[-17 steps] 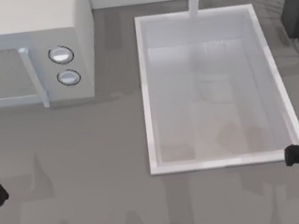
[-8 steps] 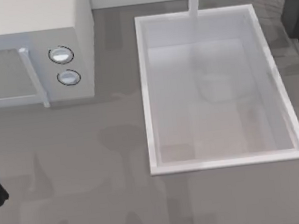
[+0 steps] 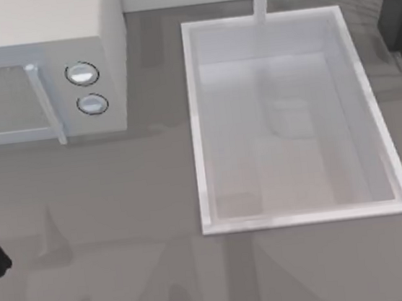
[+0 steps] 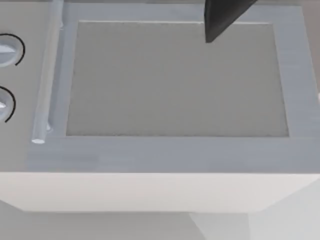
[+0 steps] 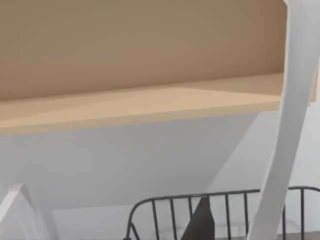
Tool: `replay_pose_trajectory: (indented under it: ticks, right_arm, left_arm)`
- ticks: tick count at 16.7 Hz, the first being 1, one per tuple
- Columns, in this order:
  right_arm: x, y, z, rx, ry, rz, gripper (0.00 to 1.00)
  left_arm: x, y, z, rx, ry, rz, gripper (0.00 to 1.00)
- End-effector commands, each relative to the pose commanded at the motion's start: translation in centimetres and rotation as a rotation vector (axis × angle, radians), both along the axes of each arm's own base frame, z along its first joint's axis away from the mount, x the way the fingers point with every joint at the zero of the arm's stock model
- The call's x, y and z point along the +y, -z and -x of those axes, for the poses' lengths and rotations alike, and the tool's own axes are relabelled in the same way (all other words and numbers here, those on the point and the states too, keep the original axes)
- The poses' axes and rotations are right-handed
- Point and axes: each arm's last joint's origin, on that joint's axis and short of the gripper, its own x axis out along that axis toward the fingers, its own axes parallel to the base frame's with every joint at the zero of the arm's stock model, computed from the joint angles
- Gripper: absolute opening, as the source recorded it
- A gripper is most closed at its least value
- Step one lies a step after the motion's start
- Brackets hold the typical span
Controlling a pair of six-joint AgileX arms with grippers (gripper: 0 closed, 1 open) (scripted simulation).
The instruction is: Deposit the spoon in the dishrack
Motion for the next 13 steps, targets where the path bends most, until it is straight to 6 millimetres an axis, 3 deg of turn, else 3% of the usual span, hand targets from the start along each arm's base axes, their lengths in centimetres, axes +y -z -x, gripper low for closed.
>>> replay_pose_trajectory:
  ticks: [3, 9, 11, 13]
  right_arm:
    - [-0.9, -0.7, 1.1, -0.069, 0.030, 0.111, 0.00]
    - [-1.0, -0.8, 1.0, -0.070, 0.031, 0.112, 0.00]
    - [-1.4, -0.4, 0.0, -0.069, 0.030, 0.110, 0.00]
    - [-2.4, 0.7, -2.2, -0.064, 0.030, 0.107, 0.00]
  left_arm:
    - [0.0, 0.0, 0.0, 0.000, 0.000, 0.000, 1.00]
    - [0.0, 0.0, 0.0, 0.000, 0.000, 0.000, 1.00]
    - [0.0, 0.0, 0.0, 0.000, 0.000, 0.000, 1.00]
    - [0.0, 0.0, 0.0, 0.000, 0.000, 0.000, 1.00]
